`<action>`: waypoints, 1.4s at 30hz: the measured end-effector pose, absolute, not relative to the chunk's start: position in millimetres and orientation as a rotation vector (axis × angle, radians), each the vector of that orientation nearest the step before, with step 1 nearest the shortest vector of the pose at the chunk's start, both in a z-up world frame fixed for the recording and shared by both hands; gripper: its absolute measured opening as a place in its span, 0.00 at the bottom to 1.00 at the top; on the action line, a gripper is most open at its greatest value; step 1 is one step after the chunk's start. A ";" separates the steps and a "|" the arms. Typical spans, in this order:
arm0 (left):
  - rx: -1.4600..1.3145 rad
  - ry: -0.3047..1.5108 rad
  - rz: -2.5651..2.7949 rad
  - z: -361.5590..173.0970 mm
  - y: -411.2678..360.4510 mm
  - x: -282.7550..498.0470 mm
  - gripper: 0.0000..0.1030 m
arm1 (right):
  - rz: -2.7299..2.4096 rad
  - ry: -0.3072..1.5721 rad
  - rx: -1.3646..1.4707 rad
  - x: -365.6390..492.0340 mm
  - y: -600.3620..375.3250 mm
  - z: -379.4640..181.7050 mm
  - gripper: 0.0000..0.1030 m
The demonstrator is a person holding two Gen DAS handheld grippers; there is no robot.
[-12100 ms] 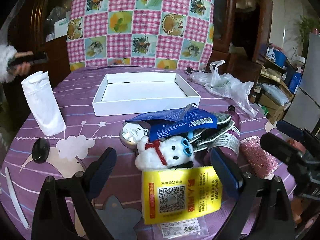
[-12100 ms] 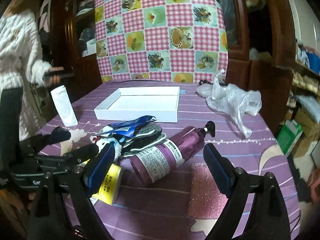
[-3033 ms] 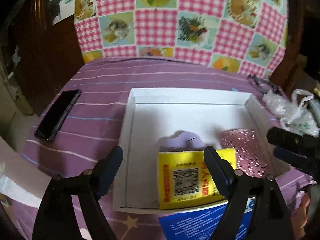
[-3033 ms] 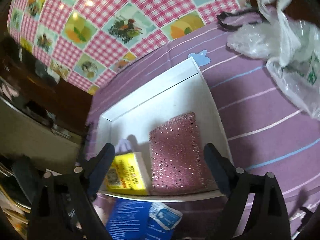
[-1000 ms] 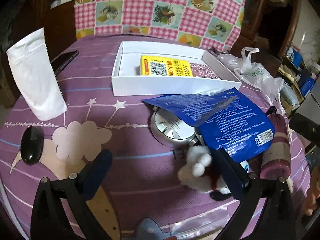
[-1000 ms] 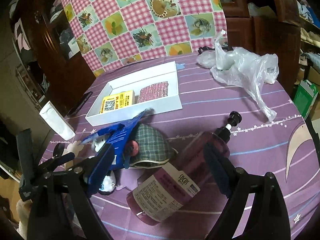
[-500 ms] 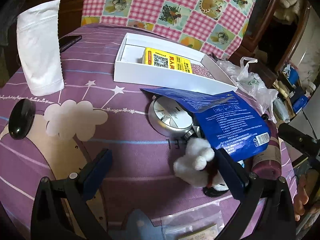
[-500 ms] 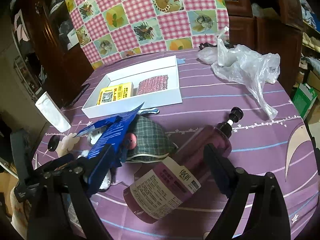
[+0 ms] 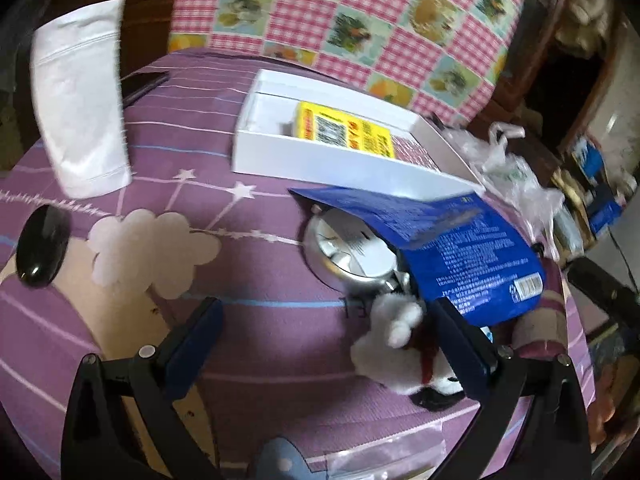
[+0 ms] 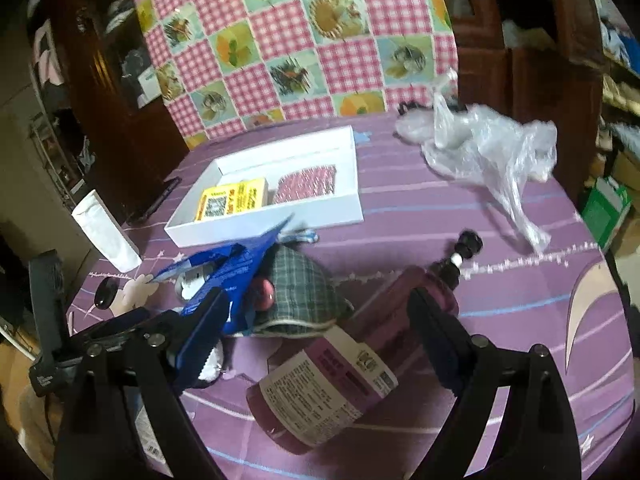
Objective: Organize soft objects
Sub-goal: 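Move the right gripper toward the blue packet beside the plaid cloth, then close the right gripper on the blue packet and lift it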
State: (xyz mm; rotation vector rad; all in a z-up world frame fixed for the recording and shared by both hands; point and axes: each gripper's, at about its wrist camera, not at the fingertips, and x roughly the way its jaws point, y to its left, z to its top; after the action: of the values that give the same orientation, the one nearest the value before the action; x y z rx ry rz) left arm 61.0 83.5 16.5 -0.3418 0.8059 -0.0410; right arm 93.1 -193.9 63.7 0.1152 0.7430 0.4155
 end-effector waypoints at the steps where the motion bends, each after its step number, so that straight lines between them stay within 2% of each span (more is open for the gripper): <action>1: -0.338 0.789 -0.041 18.9 83.8 59.5 0.95 | 0.430 0.726 0.100 92.5 -191.3 64.4 0.88; 2: -0.316 0.772 -0.041 22.1 82.8 58.2 0.91 | 0.442 0.724 0.083 92.8 -188.7 64.0 0.88; 6: -0.191 0.701 -0.015 35.9 70.8 51.4 0.91 | 0.443 0.759 0.063 95.3 -183.3 58.9 0.88; 11: -0.093 0.643 0.003 47.3 56.0 42.1 0.91 | 0.406 0.716 0.054 89.6 -185.4 64.3 0.88; 19: -0.230 0.571 0.033 52.9 73.4 31.0 0.91 | 0.296 0.616 -0.017 75.1 -184.5 77.7 0.88; 31: -0.200 0.659 -0.041 51.8 71.2 42.6 0.91 | 0.410 0.658 0.029 74.1 -176.3 74.1 0.87; 35: -0.159 0.687 -0.027 48.8 67.2 45.7 0.91 | 0.458 0.700 0.088 78.4 -176.0 73.1 0.81; 38: -0.161 0.694 -0.034 49.2 69.1 45.9 0.82 | 0.503 0.732 0.112 78.8 -169.4 73.5 0.74; 42: -0.186 0.706 -0.043 49.0 74.0 46.8 0.77 | 0.543 0.789 0.093 82.8 -150.2 71.0 0.65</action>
State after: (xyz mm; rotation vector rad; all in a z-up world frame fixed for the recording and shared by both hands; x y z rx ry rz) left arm 46.8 74.0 49.0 -0.1865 0.7056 -0.0426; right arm 82.8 -150.2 71.0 0.0930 0.7889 0.5432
